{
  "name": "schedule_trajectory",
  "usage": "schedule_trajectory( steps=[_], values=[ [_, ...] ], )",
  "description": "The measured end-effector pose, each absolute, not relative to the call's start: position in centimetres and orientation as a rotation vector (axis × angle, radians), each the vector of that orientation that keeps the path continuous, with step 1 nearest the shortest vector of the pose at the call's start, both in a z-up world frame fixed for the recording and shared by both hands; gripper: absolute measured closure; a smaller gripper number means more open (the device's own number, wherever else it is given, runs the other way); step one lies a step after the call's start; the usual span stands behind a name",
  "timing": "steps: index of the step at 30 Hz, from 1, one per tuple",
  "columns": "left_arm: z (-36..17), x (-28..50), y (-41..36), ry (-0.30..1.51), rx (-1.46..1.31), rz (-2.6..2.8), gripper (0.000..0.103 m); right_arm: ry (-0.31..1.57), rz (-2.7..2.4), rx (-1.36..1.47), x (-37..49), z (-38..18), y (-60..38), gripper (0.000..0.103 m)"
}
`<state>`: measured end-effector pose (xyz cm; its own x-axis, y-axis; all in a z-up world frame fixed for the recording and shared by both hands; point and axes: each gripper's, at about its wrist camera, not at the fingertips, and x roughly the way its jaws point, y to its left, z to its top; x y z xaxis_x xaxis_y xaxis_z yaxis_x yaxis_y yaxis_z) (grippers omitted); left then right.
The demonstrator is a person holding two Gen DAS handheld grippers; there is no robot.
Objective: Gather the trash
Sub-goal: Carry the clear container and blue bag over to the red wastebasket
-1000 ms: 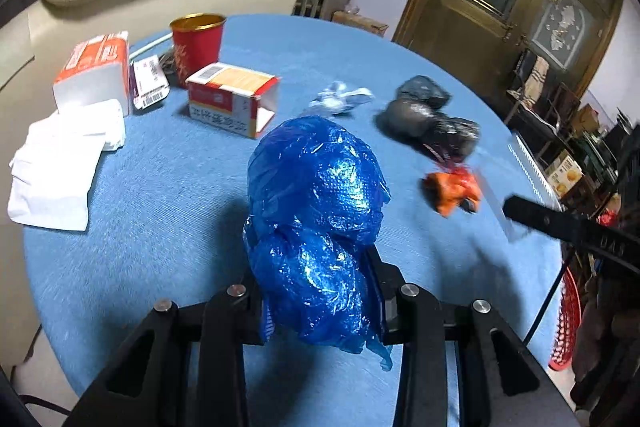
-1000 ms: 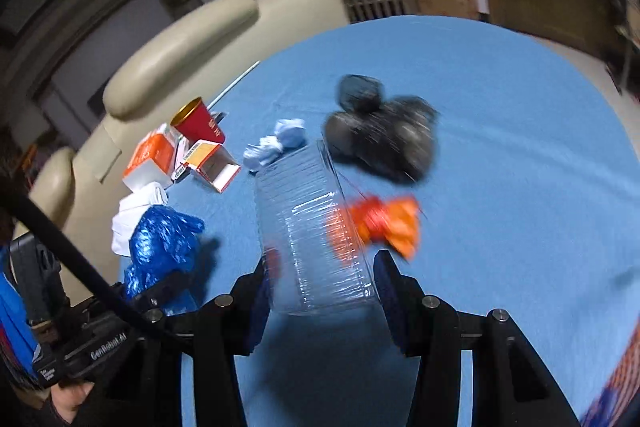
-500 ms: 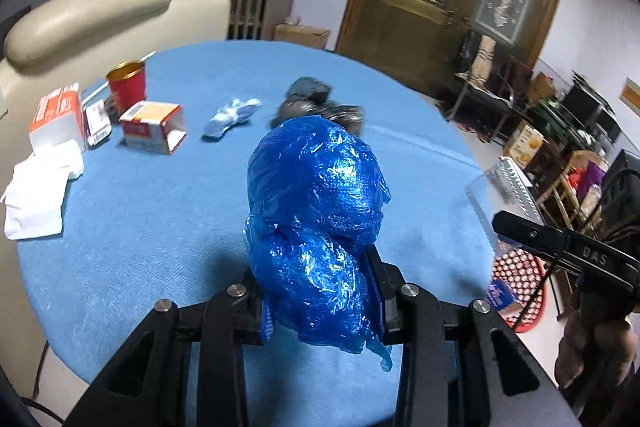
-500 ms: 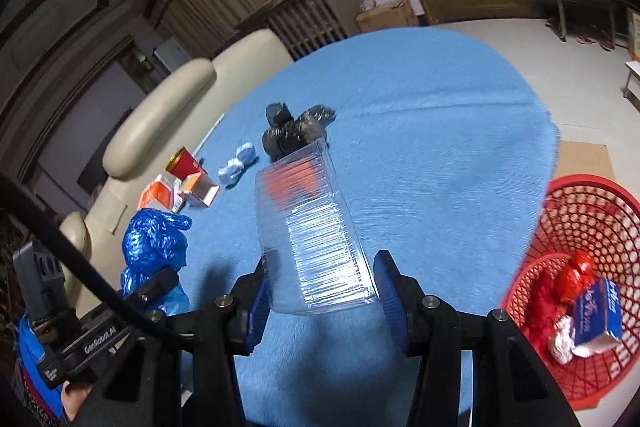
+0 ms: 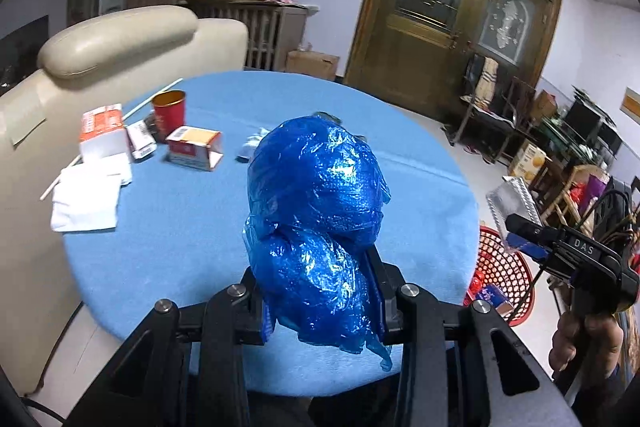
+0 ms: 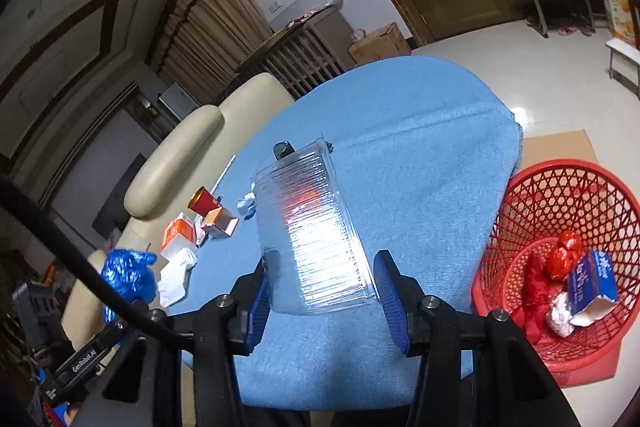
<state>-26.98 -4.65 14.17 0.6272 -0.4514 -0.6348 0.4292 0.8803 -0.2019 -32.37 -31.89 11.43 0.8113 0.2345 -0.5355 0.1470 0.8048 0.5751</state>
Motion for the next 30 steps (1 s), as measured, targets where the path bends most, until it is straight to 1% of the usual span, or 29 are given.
schedule_trajectory(
  steps=[6,17,25,30],
  values=[
    [14.4,-27.5,-4.7,0.717,-0.035,-0.512,0.065,0.632,0.064,0.614,-32.4,11.9,-31.2,0.051],
    [13.2,-27.6,-5.6,0.744,-0.025,-0.532,0.065,0.664,0.056,0.619,-32.4,10.5,-30.7,0.051],
    [13.1,-27.7,-7.4,0.733,0.021,-0.573,0.065,0.634,0.013,0.638,-33.6,10.8,-32.5,0.051],
    [12.7,-26.7,-9.4,0.753,0.041,-0.605,0.065,0.635,-0.021,0.662,-34.7,9.7,-34.1,0.051]
  ],
)
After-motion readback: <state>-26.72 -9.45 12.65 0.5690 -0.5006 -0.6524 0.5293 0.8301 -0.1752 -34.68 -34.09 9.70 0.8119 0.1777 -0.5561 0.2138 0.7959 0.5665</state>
